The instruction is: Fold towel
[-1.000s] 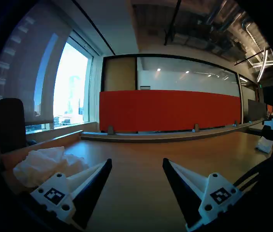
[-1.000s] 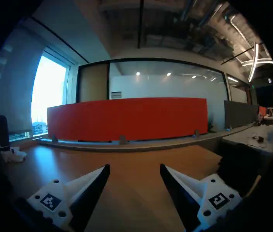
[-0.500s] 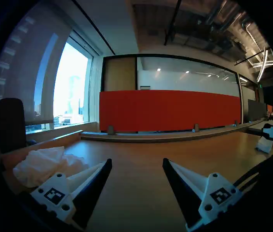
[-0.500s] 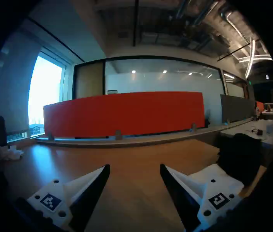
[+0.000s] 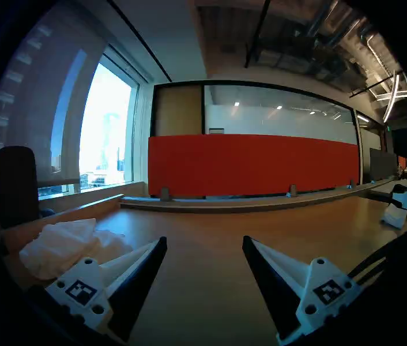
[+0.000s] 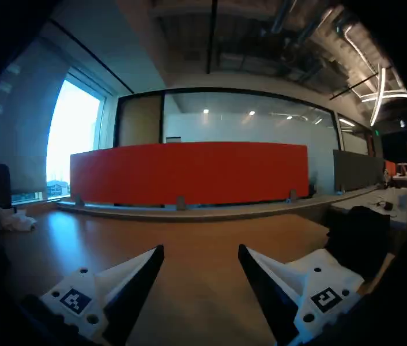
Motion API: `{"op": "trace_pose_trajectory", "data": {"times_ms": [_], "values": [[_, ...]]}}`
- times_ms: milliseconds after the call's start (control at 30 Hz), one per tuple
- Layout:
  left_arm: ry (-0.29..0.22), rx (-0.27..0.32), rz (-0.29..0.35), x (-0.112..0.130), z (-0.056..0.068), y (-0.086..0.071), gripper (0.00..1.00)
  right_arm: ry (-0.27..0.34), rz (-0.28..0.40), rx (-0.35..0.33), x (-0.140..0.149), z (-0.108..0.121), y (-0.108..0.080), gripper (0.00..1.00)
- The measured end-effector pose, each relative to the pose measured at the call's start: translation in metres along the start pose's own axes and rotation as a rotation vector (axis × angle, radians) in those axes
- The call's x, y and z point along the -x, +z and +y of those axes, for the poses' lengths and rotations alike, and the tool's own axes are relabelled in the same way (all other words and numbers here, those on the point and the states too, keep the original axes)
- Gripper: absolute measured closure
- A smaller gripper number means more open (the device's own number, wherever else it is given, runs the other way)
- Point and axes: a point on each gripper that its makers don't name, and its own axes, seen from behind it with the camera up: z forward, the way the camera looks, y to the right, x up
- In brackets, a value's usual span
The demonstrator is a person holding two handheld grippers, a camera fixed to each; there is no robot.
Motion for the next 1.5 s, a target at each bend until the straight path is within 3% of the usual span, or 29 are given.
{"op": "trace_pose_trajectory", "data": {"times_ms": [1500], "values": [[0.0,0.0,0.0,0.0001,0.0003,-0.0001,0.03,-0.014,0.001,0.006,-0.0004,-0.0053,-0.0041,0.01]]}}
